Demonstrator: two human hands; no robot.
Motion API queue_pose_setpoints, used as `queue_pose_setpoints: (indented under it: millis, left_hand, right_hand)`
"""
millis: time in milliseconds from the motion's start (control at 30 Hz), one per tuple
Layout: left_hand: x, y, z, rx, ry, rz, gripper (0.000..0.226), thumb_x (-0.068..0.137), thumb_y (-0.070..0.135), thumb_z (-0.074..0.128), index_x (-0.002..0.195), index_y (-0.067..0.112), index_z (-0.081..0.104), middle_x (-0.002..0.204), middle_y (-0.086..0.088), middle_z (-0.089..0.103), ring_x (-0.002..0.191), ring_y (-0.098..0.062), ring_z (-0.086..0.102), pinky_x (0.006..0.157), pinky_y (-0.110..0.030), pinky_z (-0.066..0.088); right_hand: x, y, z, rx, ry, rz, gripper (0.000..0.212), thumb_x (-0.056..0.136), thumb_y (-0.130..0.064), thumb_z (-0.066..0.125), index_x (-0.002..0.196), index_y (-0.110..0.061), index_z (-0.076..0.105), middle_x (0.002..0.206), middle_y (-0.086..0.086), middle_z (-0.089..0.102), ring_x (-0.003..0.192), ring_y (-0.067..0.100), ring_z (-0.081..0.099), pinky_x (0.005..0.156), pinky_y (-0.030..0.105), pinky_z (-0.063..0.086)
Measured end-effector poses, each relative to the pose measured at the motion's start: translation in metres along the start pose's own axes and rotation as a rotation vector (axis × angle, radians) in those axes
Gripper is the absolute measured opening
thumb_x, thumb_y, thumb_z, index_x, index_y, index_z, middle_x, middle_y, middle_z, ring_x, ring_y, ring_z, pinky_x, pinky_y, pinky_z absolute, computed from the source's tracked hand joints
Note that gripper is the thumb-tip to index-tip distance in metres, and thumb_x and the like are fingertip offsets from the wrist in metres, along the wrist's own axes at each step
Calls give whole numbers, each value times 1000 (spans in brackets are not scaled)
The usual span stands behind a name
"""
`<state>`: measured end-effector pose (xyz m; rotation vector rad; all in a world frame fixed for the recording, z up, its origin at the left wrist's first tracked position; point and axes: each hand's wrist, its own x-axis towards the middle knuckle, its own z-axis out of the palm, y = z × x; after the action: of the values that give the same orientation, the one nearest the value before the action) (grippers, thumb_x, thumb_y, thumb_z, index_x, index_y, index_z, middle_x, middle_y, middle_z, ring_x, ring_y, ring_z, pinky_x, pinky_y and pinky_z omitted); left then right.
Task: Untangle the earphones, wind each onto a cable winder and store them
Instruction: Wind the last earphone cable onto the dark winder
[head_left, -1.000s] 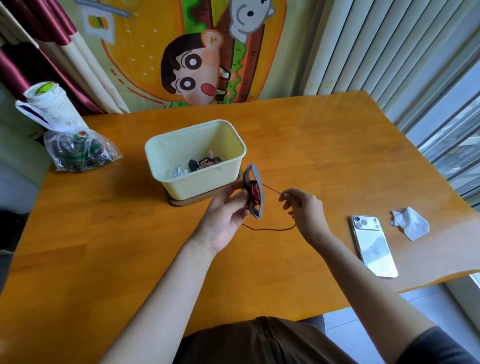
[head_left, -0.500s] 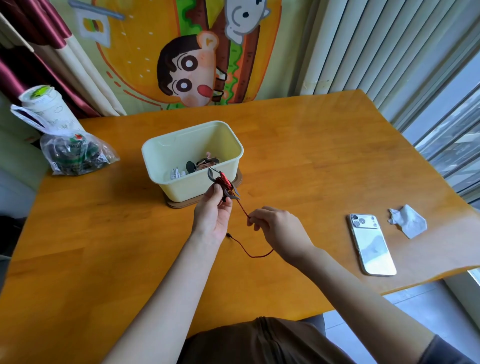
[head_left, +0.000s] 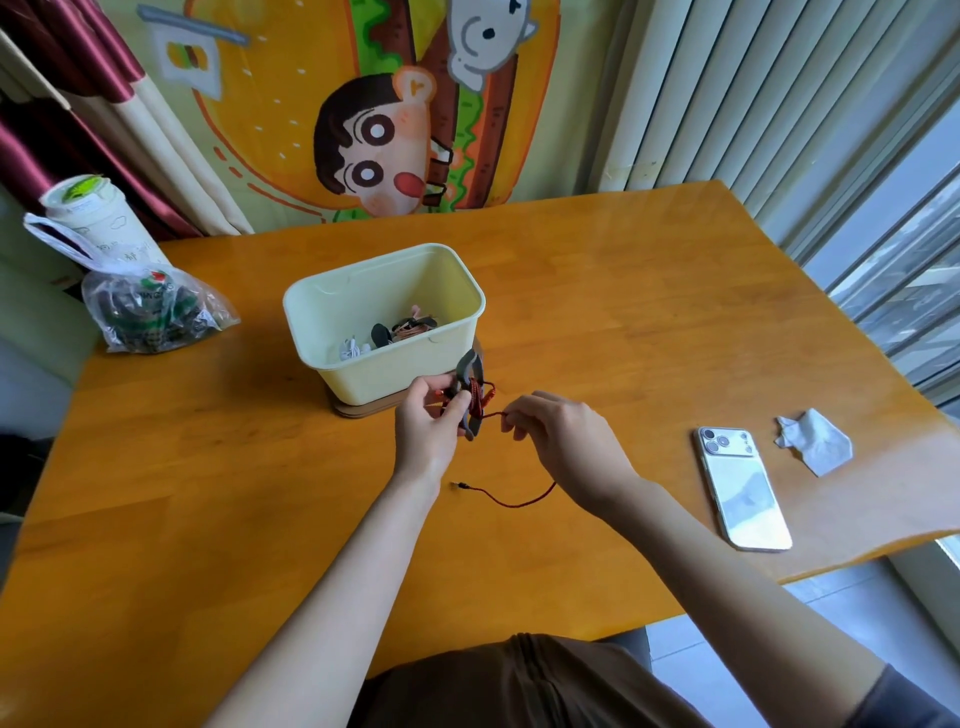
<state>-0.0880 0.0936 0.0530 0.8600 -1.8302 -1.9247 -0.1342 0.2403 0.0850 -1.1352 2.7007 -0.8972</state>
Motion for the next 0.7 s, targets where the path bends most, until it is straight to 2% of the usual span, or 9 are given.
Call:
queue_pose_setpoints:
  millis: [100,200,300,400,567,700]
  left_hand:
    - [-2,-3,-3,97,-73,84,22,90,5,63,89,26,57,99,-5,67,86,-16,62,64,-22,50]
    - [-7,-6,0,188,-194,108,21,90,7,64,88,27,59,97,-4,67,91,-21,62,65,-23,49]
    - [-8,0,3,226,-309,86,19,90,9,64,89,27,60,97,-7,65,86,-21,63,66,-27,52]
    - [-9,9,0,190,-396,37,16,91,7,62,91,23,60,101,-13,64,69,-12,60,56,-20,49]
    - [-13,10,-6,141,-482,-31,11,91,4,60,99,12,60,105,-19,64,79,-19,59,55,-20,48]
    - [-16,16,-7,19,-612,-65,13,90,5,59,101,12,59,94,-8,66,80,-15,61,57,-20,47]
  right_hand:
    - [8,8,-13,-20,46,38,21,93,-6,49,90,-16,68,87,-7,63,76,16,62,62,35,51]
    - [18,13,-24,-105,57,37,19,96,-16,50,91,-20,68,86,-11,62,75,13,61,57,30,46]
    - [22,18,-26,-141,49,19,18,97,-19,50,94,-18,68,89,-8,64,74,15,61,54,27,42]
    - [21,23,-24,-72,74,12,15,95,-13,53,95,-14,68,91,-3,61,68,14,56,59,35,49]
    - [21,29,-22,-6,132,5,10,91,-14,60,92,-13,70,90,-2,61,69,16,58,62,39,53]
    - [21,33,-16,64,124,100,13,92,-14,58,93,-12,71,88,0,62,67,17,58,63,38,51]
